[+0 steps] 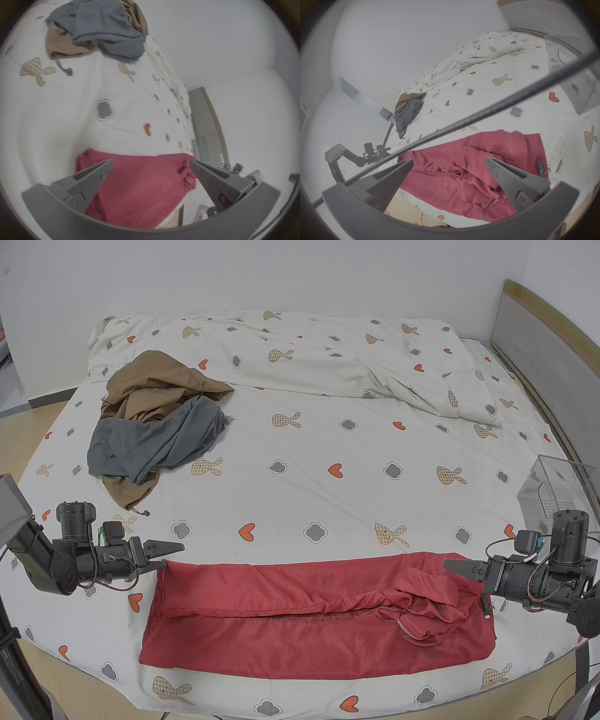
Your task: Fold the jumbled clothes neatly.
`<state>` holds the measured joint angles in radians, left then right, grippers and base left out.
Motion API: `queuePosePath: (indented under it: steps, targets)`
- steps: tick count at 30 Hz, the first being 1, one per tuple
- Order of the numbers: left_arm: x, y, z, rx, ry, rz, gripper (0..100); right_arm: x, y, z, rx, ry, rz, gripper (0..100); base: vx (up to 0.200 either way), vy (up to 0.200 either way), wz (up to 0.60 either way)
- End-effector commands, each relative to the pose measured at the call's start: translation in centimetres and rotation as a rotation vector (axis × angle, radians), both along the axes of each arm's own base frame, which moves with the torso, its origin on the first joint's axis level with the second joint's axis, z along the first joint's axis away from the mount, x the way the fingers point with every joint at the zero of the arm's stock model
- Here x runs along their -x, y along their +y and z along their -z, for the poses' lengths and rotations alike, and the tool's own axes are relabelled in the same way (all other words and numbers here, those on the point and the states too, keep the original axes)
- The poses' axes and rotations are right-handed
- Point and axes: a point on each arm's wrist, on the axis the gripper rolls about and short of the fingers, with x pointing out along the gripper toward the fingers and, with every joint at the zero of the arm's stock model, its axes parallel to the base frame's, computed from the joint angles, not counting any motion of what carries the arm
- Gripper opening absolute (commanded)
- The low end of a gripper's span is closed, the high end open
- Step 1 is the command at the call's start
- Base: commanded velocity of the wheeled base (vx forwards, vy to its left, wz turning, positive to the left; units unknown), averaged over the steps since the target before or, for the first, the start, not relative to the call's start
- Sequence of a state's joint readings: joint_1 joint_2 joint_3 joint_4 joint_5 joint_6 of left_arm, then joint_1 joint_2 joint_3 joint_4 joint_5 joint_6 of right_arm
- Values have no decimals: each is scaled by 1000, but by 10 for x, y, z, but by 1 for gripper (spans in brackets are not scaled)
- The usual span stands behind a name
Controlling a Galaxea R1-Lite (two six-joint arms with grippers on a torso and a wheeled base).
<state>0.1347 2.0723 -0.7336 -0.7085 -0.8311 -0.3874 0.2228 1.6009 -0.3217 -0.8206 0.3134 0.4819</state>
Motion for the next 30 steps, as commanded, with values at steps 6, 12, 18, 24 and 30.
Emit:
queuePosePath:
  steps: [6,12,18,24,30]
  targets:
    - [8,9,-1,-76,33,-65,100,0,-10,-3,-8,-10,38,100,0,0,0]
    - [7,5,3,-131,40,-82,100,3,-12,0,-6,0,45,100,0,0,0]
    - [6,-6,8,-129,53,-51,100,4,-15,2,-5,9,56,100,0,0,0]
    - [13,-4,-11,-131,4,-62,100,6,-16,4,-4,15,59,100,0,0,0]
    - [27,-6,-19,-137,-4,-65,100,5,-19,3,-6,13,71,100,0,0,0]
